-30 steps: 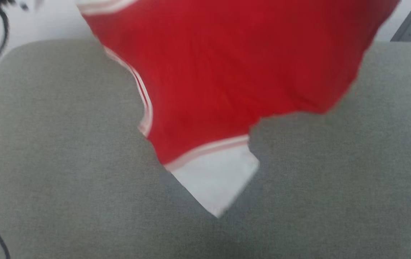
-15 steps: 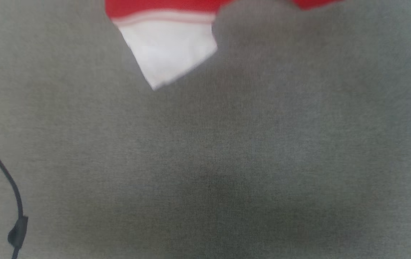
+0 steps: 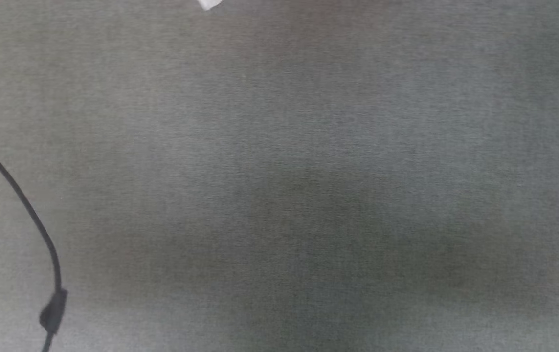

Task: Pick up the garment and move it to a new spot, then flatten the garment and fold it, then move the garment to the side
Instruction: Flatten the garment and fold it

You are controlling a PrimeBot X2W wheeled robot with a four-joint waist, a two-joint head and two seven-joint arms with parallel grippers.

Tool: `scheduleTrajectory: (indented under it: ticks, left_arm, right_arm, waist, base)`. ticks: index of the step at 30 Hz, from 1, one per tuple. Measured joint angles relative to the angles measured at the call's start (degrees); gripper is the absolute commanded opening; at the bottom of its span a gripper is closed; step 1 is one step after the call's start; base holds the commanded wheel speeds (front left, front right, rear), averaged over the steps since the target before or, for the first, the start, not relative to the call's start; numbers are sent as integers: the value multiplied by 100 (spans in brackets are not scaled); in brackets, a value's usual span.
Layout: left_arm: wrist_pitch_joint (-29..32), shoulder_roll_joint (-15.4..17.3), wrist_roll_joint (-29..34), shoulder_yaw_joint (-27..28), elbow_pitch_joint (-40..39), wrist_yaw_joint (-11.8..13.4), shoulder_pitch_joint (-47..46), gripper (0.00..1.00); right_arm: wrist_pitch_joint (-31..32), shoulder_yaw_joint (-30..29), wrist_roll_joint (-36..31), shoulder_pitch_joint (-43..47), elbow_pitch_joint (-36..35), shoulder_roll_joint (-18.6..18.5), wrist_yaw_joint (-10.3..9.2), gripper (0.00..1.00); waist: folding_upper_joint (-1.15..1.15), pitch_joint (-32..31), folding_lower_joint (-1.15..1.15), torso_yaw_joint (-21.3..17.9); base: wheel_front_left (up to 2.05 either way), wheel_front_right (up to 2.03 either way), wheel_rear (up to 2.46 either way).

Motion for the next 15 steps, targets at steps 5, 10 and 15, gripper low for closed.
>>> scheduleTrajectory:
  ticks: [5,10,15]
  left_arm:
    - [254,-77,-331,-76,283,-397,712,0]
    - [838,-159,-706,-220,337,-876,1608,0]
    - [1708,-65,-1094,-442,11,-1114,2597,0]
  right_arm:
    - [23,34,-215,597,124,90,0,0]
    - [236,349,-73,1333,170,263,0,0]
    - [568,867,486,2102,103,401,-1,0]
  waist:
    - [0,-140,0,111]
    - [0,-412,0,164]
    - [0,-761,0,188]
  base:
    - [0,0,0]
    - [0,0,0]
    - [0,0,0]
